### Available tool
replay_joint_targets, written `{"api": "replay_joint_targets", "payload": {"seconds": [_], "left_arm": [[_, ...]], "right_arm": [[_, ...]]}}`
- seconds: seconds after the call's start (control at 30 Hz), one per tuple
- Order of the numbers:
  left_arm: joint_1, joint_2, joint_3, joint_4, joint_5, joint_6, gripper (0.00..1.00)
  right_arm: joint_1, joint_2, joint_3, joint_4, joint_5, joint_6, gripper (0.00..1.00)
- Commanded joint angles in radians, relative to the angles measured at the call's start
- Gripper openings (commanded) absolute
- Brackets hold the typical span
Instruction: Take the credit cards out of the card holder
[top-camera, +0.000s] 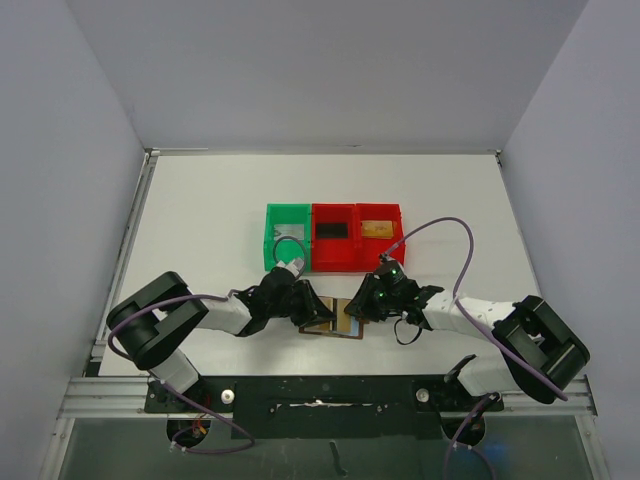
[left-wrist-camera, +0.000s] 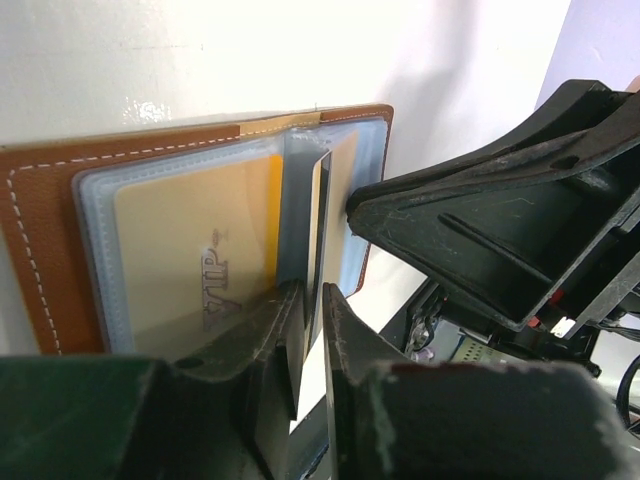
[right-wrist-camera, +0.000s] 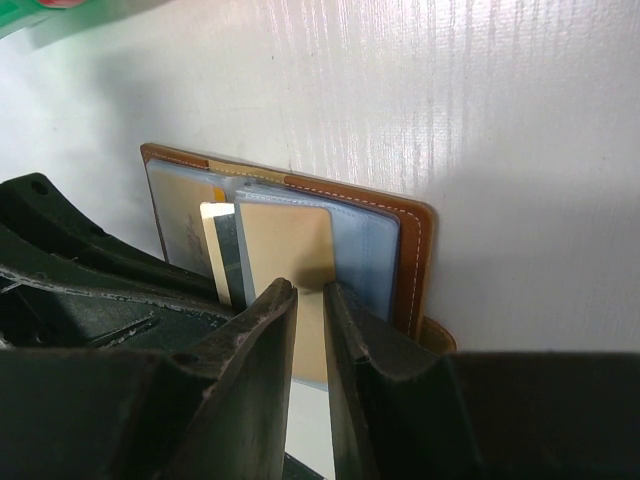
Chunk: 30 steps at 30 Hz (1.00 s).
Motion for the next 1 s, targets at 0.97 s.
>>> {"api": "replay_joint_targets", "payload": {"seconds": [0.97], "left_arm": [[0.014,-0.276,0.045,-0.28,-0.122,0.115,0.0]], "right_arm": [[-0.057,-0.211,0.106,-0.137,-0.003,-0.151,0.48]]}}
